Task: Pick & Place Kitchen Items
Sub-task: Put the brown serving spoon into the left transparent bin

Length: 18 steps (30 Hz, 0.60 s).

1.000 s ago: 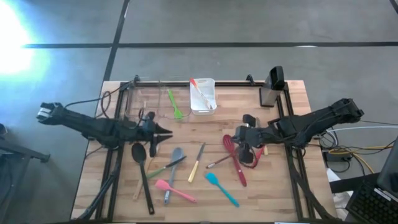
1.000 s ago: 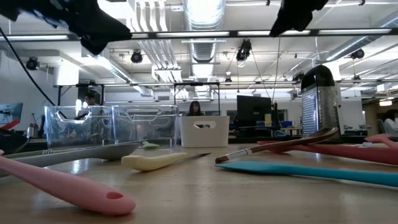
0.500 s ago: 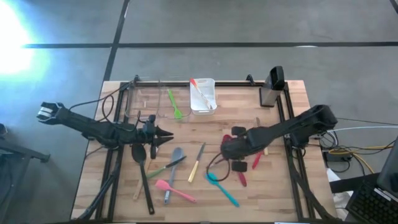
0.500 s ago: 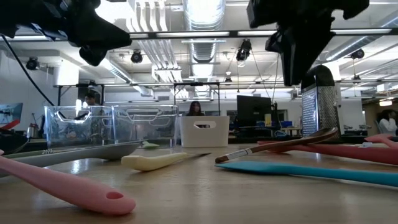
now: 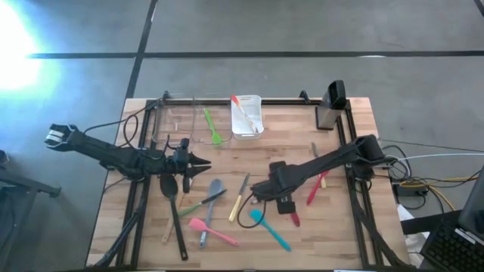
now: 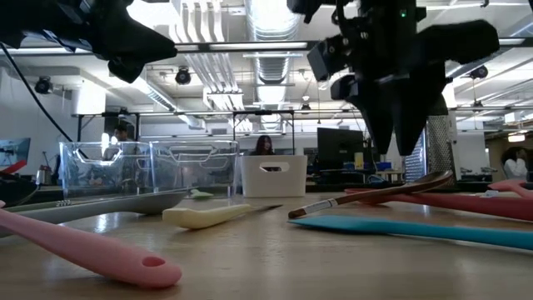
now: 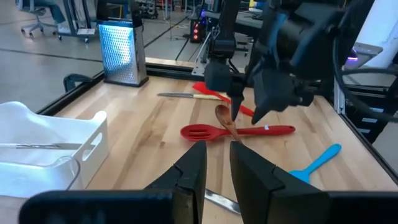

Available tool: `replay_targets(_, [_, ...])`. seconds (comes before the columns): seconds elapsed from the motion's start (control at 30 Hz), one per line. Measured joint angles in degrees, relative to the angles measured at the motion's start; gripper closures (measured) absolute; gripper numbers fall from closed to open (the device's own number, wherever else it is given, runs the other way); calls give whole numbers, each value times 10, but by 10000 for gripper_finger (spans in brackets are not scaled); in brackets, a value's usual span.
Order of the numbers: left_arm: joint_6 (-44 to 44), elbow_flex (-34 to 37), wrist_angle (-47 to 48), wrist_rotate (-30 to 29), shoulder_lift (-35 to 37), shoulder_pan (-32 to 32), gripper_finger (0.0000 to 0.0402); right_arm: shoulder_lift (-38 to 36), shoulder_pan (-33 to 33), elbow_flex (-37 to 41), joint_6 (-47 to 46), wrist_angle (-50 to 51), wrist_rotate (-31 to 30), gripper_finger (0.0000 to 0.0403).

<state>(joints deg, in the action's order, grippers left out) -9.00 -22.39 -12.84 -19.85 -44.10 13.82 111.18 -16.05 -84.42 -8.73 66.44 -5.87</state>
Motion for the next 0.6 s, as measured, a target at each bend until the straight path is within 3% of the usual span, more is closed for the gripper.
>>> replay_targets(0.6, [9,0,0,0,1,0,328,52,14,5,15,-72,27,248])
